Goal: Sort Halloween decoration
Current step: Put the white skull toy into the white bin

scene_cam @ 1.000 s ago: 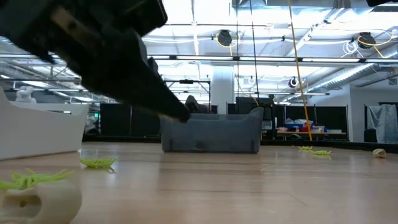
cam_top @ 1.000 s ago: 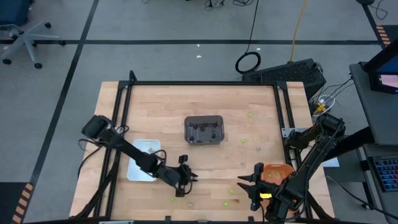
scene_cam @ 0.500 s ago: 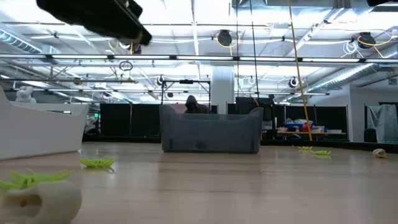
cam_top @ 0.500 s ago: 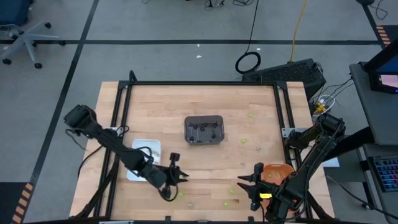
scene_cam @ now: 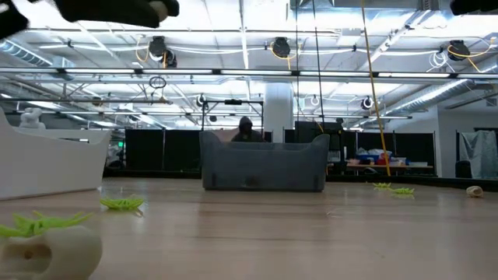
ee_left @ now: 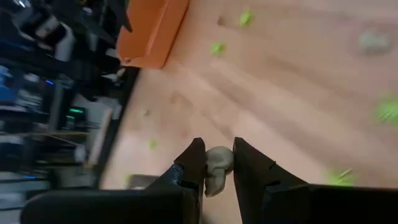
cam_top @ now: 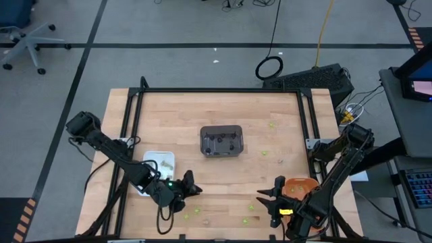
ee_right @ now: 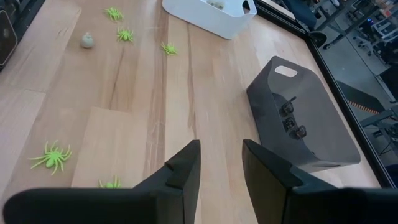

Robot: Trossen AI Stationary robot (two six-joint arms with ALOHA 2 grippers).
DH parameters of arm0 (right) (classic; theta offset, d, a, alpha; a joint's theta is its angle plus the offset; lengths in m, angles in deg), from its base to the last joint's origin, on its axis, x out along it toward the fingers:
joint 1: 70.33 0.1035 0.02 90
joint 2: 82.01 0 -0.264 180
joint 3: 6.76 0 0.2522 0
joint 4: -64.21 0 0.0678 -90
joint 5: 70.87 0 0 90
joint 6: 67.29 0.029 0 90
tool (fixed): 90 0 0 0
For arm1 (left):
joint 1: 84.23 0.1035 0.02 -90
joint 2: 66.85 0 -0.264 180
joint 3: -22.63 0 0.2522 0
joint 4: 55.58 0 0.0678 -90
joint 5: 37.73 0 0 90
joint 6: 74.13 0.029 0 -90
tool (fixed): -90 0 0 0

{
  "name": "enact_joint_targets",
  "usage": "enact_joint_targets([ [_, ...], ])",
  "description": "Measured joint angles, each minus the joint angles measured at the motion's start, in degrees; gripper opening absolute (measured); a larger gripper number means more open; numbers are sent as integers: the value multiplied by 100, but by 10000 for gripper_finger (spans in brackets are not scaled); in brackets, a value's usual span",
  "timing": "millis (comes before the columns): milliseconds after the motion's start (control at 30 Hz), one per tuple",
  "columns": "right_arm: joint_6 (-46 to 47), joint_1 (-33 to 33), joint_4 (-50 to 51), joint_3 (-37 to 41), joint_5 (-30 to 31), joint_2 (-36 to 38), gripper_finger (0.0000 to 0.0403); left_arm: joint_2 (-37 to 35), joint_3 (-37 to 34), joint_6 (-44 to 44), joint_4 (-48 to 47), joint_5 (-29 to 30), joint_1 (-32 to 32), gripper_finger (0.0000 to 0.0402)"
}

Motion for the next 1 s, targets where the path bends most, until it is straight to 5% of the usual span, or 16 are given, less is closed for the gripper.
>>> enact_joint_targets([
  [167, 0, 2, 0, 0, -1, 0, 105, 0, 0, 838, 5, 572, -7, 54],
  [400, 0, 2, 0, 0, 0, 0, 105, 0, 0, 899, 31, 1028, -7, 54],
  [733, 0, 2, 0, 0, -1, 0, 105, -5, 0, -2065, 581, 1985, -82, 54],
  [1000, 0, 2, -2, 0, -1, 0, 105, -22, 0, -5208, 494, 2127, -82, 54],
])
